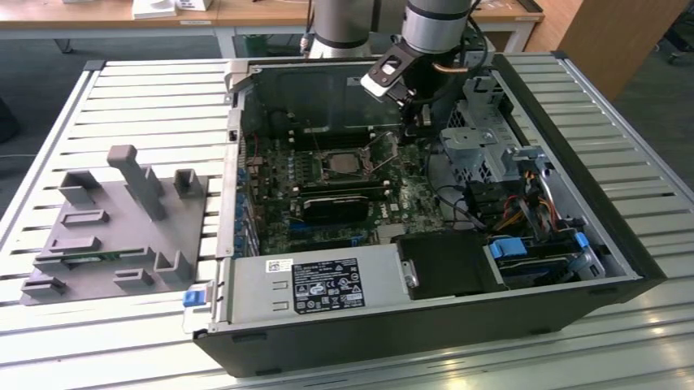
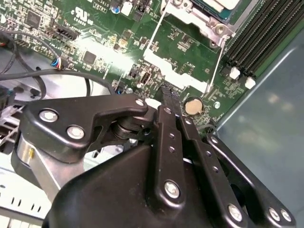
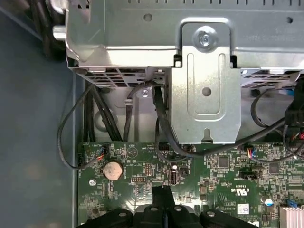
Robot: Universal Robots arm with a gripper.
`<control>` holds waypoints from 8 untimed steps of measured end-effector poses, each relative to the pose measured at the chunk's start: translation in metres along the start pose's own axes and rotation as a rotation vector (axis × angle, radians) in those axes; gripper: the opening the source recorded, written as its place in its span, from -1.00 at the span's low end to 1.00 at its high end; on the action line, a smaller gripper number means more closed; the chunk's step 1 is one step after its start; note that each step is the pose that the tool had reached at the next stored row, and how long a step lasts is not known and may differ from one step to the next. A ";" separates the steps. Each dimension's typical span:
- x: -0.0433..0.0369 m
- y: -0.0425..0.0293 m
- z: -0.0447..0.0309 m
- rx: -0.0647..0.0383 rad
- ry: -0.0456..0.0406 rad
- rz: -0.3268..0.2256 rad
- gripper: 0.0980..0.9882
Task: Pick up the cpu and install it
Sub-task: 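Close the cpu cover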
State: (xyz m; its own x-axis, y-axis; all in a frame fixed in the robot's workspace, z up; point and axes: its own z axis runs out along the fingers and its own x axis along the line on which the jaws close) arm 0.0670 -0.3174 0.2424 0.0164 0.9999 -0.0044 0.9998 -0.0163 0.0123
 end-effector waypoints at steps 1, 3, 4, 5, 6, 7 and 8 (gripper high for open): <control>0.0000 0.0000 0.0011 0.000 0.0001 0.000 -0.98; 0.0000 -0.0016 0.0011 0.001 -0.0002 0.000 -0.98; 0.0000 -0.0033 0.0012 0.001 -0.0001 0.000 -0.98; -0.0001 -0.0064 0.0012 0.001 0.0000 0.000 -0.98; -0.0001 -0.0091 0.0012 0.001 0.0000 0.000 -0.98; -0.0002 -0.0109 0.0012 0.001 -0.0001 0.000 -0.98; -0.0002 -0.0115 0.0013 0.001 0.0000 0.000 -0.98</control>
State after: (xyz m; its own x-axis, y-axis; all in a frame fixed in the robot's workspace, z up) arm 0.0555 -0.3174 0.2410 0.0163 0.9999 -0.0044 0.9998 -0.0162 0.0113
